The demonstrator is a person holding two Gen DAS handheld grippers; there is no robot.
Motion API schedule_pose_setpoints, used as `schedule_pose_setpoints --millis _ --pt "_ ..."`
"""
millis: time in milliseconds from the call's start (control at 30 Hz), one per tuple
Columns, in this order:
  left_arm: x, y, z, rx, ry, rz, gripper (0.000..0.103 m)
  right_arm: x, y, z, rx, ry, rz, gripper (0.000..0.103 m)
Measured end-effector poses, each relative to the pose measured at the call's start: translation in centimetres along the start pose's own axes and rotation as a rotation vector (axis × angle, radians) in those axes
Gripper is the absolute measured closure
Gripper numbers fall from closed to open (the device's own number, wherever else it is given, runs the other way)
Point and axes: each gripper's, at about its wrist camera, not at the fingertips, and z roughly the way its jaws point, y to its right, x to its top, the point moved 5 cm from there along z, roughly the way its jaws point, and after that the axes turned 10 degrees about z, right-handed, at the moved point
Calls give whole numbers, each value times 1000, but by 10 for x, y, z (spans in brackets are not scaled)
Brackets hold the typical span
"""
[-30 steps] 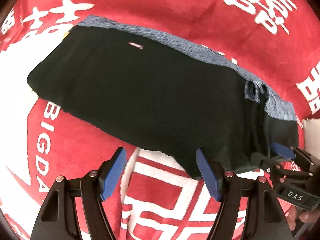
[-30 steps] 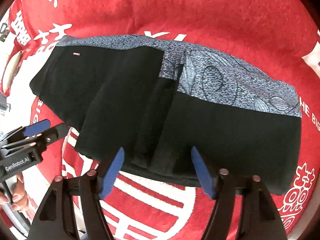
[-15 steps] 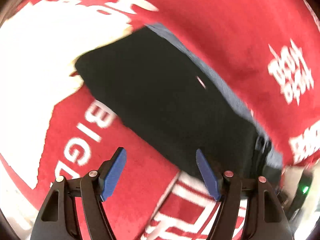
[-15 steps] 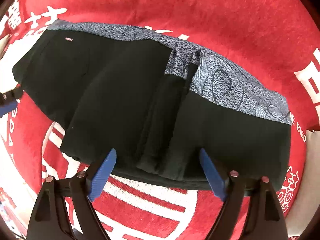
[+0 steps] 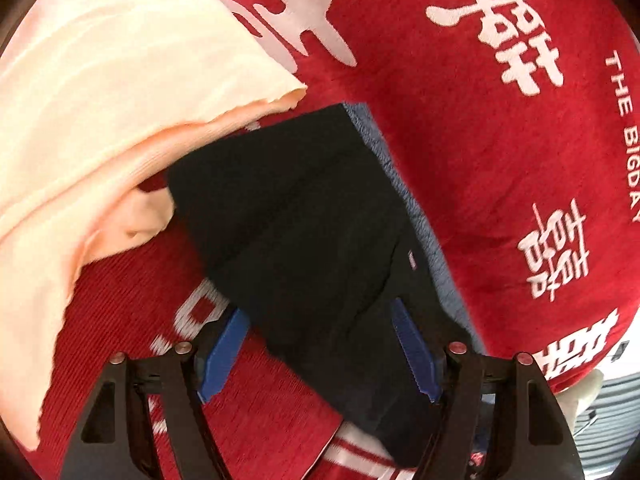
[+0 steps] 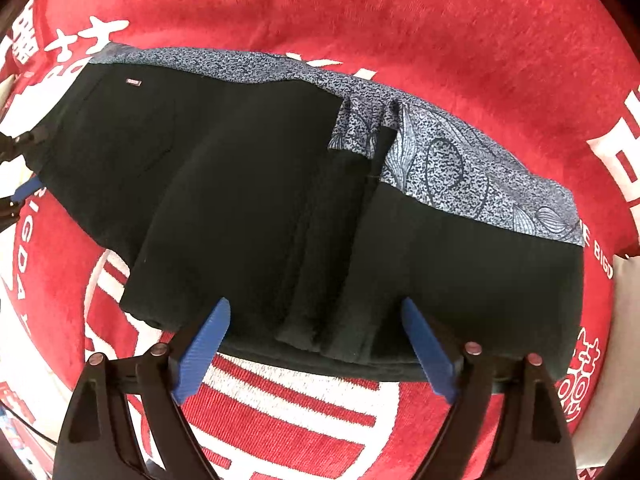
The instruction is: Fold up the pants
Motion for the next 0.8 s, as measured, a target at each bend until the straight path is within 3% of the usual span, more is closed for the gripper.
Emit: schedule_pose_setpoints --millis 233,400,467,533,633,800 --pt "16 10 -4 -87 71 -55 23 0 0 2 -1 5 7 13" --pt "16 14 15 13 31 -5 23 3 -1 3 0 2 7 12" --pt "15 20 17 108 10 52 33 5 -1 3 0 -5 5 12" --pt "15 21 18 202 -4 84 66 9 -1 0 1 -12 2 12" --pt "17 28 14 238 -7 122 73 20 -3 -16 26 0 9 12" --pt "11 79 6 396 40 400 75 63 -22 -51 162 -9 18 12"
